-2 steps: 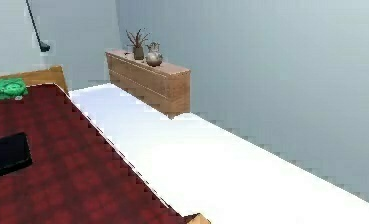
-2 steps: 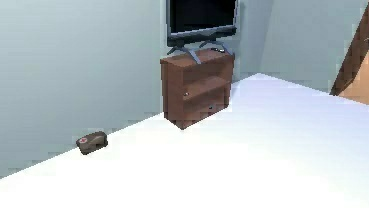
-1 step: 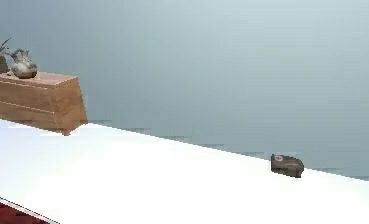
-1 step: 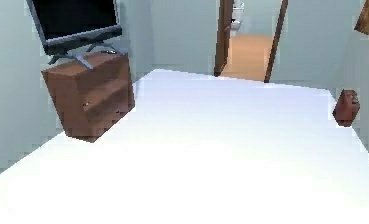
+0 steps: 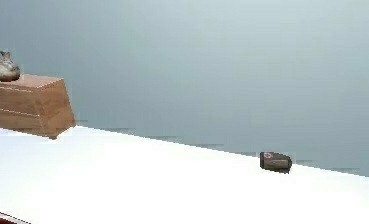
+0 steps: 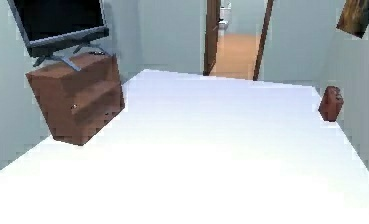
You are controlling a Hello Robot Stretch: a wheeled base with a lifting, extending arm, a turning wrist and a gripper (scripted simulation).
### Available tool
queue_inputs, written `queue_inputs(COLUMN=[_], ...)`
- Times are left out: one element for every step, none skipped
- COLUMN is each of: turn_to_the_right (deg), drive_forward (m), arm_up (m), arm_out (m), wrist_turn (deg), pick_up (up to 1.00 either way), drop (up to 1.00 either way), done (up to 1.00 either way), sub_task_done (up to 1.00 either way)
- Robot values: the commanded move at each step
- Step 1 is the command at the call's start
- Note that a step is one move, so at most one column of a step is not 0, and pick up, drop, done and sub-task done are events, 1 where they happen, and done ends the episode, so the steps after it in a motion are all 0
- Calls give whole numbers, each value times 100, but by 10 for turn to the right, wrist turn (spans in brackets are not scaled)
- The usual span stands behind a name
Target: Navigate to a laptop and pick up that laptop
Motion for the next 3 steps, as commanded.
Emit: queue_inputs(turn_to_the_right=[0, -270, 0], drive_forward=[60, 0, 15], arm_up=[0, 0, 0], arm_out=[0, 0, 0], wrist_turn=[0, 0, 0], pick_up=[0, 0, 0], drop=[0, 0, 0], done=[0, 0, 0], sub_task_done=[0, 0, 0])
